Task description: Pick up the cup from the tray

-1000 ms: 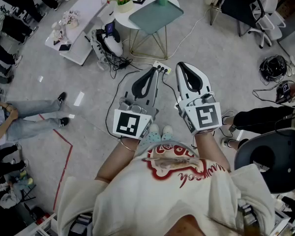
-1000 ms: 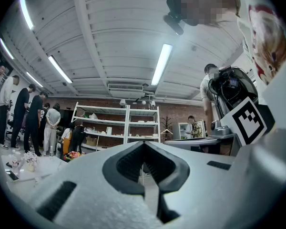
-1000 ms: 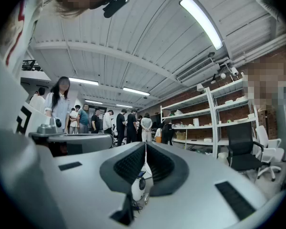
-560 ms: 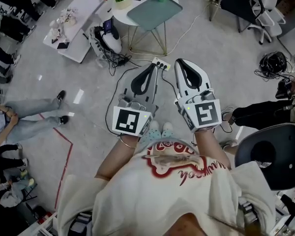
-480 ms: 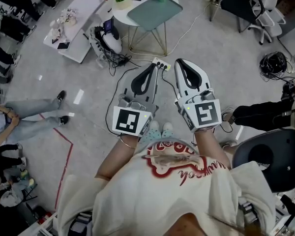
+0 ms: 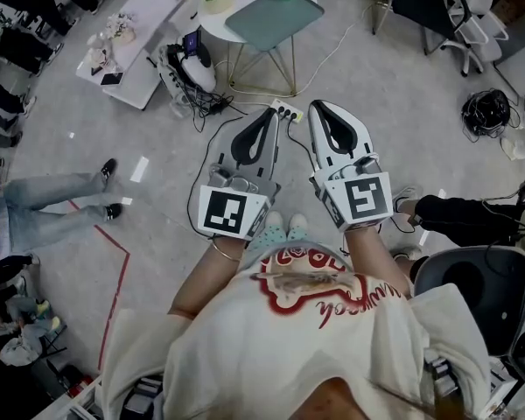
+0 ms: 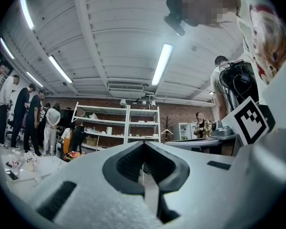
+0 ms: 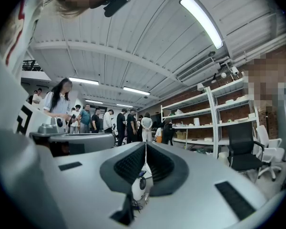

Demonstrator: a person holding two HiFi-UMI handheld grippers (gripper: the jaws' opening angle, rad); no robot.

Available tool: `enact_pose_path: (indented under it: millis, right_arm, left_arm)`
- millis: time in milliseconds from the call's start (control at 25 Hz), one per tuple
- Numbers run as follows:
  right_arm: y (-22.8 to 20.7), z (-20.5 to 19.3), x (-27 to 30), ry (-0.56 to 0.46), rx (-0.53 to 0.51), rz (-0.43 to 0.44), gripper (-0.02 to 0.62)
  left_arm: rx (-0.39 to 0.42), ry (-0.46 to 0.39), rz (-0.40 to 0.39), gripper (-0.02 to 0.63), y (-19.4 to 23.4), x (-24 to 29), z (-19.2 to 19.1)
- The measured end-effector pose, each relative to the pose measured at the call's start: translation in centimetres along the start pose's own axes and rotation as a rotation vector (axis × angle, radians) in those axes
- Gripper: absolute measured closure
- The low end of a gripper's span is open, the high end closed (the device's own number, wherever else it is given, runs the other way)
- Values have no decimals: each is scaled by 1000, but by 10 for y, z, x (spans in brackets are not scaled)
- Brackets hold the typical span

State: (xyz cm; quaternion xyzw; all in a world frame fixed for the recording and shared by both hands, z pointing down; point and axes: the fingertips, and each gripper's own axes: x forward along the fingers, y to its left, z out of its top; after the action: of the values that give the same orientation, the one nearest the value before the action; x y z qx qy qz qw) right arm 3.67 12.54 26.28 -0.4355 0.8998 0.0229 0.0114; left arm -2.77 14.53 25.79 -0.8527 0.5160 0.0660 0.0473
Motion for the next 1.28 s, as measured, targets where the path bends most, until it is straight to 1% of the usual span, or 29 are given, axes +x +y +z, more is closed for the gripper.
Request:
enact_pose_path:
  millis: [280, 480, 600, 760, 920, 1000, 1280]
  right_arm:
    - [-2, 2, -5, -11, -3, 4, 568]
    - [-13, 3, -6, -29, 36, -5, 566]
    - [-22, 0, -6, -32, 35, 0, 566]
    - [-34, -11, -7, -33, 80, 0, 567]
    - [-40, -14, 6, -34, 67, 16, 566]
    - [-43, -12, 19, -32, 44, 20, 566]
    - [-71, -20, 76, -28, 37, -1, 566]
  left_arm:
    - [3, 1, 6, 593, -4, -1, -1]
    - [9, -2, 10, 593, -9, 6, -2]
    - [12, -4, 26, 594, -10, 9, -6]
    - [9, -3, 48, 594, -12, 14, -9]
    - [3, 2, 60, 594, -2, 23, -18]
    - [1, -1, 67, 594, 7, 31, -22]
    - [-9, -4, 58, 593, 52, 80, -37]
